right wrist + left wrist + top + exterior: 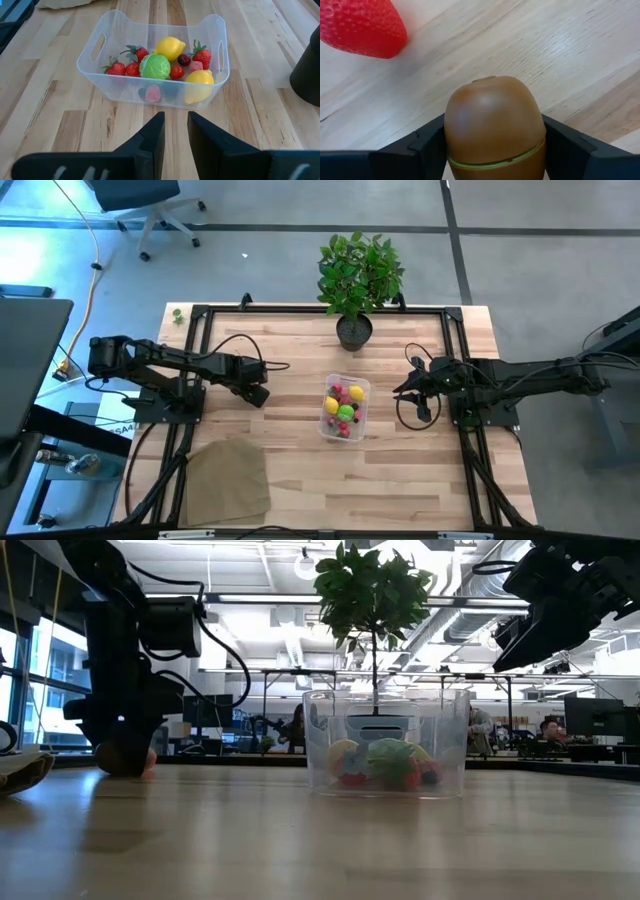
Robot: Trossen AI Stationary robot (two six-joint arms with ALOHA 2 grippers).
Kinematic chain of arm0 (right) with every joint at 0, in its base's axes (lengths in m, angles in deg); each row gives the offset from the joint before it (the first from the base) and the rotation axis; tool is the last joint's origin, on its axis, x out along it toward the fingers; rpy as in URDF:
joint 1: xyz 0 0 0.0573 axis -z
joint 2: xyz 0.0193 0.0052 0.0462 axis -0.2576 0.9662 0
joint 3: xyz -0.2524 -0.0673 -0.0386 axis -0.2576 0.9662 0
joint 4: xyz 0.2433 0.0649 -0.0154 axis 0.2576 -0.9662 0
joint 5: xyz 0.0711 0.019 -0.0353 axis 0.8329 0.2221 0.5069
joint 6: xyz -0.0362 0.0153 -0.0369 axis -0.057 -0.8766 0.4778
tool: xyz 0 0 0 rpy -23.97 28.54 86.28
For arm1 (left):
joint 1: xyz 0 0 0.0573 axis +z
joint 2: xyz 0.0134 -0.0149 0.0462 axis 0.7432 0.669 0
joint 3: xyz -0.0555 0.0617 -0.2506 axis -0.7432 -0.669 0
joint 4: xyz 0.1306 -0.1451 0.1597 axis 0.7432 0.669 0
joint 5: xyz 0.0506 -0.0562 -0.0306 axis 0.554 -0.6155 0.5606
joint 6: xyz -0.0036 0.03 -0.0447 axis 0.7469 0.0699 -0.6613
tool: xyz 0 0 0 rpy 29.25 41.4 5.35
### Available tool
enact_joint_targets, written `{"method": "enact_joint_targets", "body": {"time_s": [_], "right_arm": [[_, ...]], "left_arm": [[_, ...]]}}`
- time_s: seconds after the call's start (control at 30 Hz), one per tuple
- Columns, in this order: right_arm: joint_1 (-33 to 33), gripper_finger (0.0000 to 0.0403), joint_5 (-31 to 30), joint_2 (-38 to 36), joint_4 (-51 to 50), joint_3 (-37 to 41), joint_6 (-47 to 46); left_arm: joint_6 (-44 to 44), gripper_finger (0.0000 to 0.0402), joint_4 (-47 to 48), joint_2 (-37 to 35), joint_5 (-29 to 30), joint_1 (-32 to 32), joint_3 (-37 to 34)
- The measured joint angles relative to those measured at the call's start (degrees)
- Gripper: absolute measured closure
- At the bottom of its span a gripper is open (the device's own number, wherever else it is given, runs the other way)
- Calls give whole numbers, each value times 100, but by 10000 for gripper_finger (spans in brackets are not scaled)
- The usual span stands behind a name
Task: Pick and placing Produce into tupperware
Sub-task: Put the brown kiwi into the transparent container
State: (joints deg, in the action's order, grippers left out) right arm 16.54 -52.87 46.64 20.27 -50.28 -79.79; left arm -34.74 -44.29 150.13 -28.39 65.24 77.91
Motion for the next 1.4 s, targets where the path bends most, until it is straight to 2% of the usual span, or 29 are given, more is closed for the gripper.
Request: {"method": "enact_joint_targets", "body": {"time_s": [0.1, 0.3, 0.6, 0.77, 0.93, 1.07, 1.13, 1.23, 1.4], "right_arm": [[1, 329, 0, 0, 0, 0, 0], [0, 329, 0, 0, 0, 0, 0], [-1, 329, 0, 0, 0, 0, 0], [1, 329, 0, -1, 0, 0, 0], [1, 329, 0, -2, 0, 0, 0], [0, 329, 0, 0, 0, 0, 0], [1, 329, 0, -2, 0, 0, 0], [1, 329, 0, -2, 0, 0, 0], [-1, 329, 0, 0, 0, 0, 0]], "left_arm": [[18, 143, 4, 2, 25, 0, 0], [-56, 176, 39, 14, 112, 2, 86], [317, 154, 37, -130, 613, 0, 414], [644, 177, -25, -517, 1017, 4, 835], [1632, 176, -347, -701, 1208, 0, 1533], [2780, 150, -603, -501, 1079, 0, 2309], [3212, 148, -569, -283, 900, 0, 2744], [3674, 166, -603, 204, 546, 0, 3427], [4335, 177, -554, 1293, -14, -175, 4489]]}}
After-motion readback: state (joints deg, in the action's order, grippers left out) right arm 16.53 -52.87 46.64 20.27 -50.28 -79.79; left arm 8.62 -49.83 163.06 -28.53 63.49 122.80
